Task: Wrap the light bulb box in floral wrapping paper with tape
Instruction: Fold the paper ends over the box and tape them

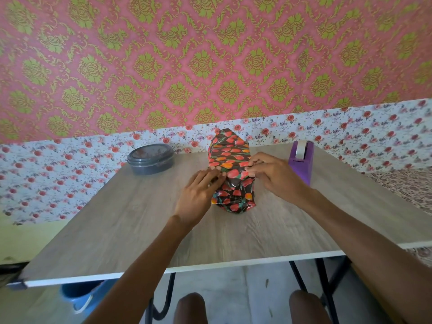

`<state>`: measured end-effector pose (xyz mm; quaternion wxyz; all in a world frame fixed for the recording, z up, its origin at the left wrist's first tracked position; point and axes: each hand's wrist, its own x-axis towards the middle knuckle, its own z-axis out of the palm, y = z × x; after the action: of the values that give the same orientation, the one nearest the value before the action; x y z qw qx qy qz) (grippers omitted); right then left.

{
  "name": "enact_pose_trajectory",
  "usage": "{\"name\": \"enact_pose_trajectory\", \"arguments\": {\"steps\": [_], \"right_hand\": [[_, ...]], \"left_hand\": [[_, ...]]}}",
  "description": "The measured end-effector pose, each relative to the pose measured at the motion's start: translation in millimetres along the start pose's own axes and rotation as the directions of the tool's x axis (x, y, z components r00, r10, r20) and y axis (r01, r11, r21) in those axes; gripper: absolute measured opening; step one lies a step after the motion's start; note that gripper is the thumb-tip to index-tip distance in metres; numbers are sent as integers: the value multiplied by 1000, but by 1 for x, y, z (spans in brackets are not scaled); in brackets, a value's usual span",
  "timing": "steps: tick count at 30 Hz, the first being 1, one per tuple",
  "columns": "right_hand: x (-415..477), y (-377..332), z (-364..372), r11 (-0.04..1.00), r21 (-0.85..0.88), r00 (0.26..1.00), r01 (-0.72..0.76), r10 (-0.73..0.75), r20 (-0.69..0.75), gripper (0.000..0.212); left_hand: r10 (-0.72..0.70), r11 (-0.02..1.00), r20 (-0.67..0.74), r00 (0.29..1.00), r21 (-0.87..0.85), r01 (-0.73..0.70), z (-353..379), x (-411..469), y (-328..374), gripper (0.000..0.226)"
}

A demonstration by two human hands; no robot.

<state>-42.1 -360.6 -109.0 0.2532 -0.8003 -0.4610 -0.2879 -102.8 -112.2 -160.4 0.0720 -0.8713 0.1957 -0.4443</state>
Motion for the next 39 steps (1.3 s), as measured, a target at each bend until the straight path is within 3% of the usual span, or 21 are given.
{"name": "enact_pose_trajectory", "arguments": {"steps": [3, 6, 8, 10, 12, 14, 22, 30, 39], "right_hand": [[6, -2, 4, 983, 137, 985, -126, 140, -98, 11], [11, -1, 7, 920, 291, 936, -263, 316, -154, 10], [11, 1, 10, 886, 338, 910, -318, 385, -153, 17], [9, 3, 15, 857, 362, 883, -367, 443, -155, 22], [9, 5, 17, 832, 385, 859, -400, 487, -158, 24], [11, 6, 19, 824, 394, 854, -408, 497, -153, 24], [10, 17, 15, 759, 511, 860, -404, 506, -71, 18], [4, 20, 24, 716, 558, 800, -420, 583, -145, 23], [7, 28, 5, 847, 412, 865, -336, 451, -219, 27]], "left_hand": [[-188, 953, -59, 980, -253, 167, -12, 15, 10, 18], [-500, 721, 50, 865, -530, 447, -21, 37, 13, 13], [-610, 565, 136, 781, -617, 548, -18, 45, 8, 23], [-618, 523, 221, 755, -602, 604, -11, 46, 2, 37], [-599, 524, 304, 741, -551, 649, -4, 44, -1, 40], [-611, 449, 343, 713, -592, 669, -1, 42, -3, 39], [-630, 371, 347, 694, -651, 662, -1, 44, -3, 35], [-653, 339, 326, 684, -682, 648, 7, 42, -1, 43], [-618, 367, 250, 745, -747, 555, 14, 53, 13, 47]]}}
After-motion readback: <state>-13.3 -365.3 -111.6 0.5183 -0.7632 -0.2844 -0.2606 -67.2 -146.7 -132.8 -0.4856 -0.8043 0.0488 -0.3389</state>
